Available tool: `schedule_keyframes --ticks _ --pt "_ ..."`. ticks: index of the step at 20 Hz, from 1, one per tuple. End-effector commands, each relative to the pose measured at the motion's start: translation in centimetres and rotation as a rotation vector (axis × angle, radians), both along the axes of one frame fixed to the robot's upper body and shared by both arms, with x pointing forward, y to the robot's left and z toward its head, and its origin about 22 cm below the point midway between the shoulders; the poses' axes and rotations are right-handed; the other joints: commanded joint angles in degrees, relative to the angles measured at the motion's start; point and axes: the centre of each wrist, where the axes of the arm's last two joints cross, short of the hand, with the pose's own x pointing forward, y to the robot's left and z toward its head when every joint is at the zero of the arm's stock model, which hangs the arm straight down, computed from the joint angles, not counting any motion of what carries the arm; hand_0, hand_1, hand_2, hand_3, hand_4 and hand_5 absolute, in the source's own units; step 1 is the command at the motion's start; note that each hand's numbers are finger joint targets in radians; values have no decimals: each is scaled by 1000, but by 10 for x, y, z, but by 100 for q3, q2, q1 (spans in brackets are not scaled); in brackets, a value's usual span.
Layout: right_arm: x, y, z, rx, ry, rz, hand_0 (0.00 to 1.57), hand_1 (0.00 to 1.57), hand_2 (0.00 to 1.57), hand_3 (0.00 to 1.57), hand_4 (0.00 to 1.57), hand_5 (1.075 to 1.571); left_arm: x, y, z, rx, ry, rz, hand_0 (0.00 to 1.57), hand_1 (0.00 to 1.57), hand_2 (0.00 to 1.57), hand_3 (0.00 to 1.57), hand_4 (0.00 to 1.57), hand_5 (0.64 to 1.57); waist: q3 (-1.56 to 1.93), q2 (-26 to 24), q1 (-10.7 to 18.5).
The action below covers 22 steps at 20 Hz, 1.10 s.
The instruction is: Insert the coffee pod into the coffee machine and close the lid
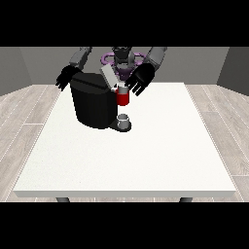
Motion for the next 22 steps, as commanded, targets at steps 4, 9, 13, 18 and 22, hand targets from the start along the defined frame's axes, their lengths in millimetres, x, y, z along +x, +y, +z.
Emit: schedule_keyframes --ticks 4,9,13,18,22 --pt "-1 6 11 -20 -26 25 0 0 0 0 465 1571 -1 16 2 19 -18 15 1018 1018 1086 904 369 1571 -7 72 -106" --pt "8 6 17 0 -8 13 0 0 0 0 435 1571 1 3 7 120 9 -17 0 0 0 0 0 1571 -6 164 -124" --pt "-1 -2 -4 -16 -7 -13 0 0 0 0 348 1571 -2 17 11 138 11 -23 0 0 0 0 0 1571 -5 113 -2" --pt "8 -16 -11 3 34 -58 0 0 0 0 378 1571 0 -29 0 130 33 -69 0 0 0 0 0 1571 -4 -193 260" --pt "-8 -8 -18 6 62 -18 0 0 0 0 363 1571 -2 8 -7 124 72 -33 0 0 0 0 0 1571 -6 -360 143"
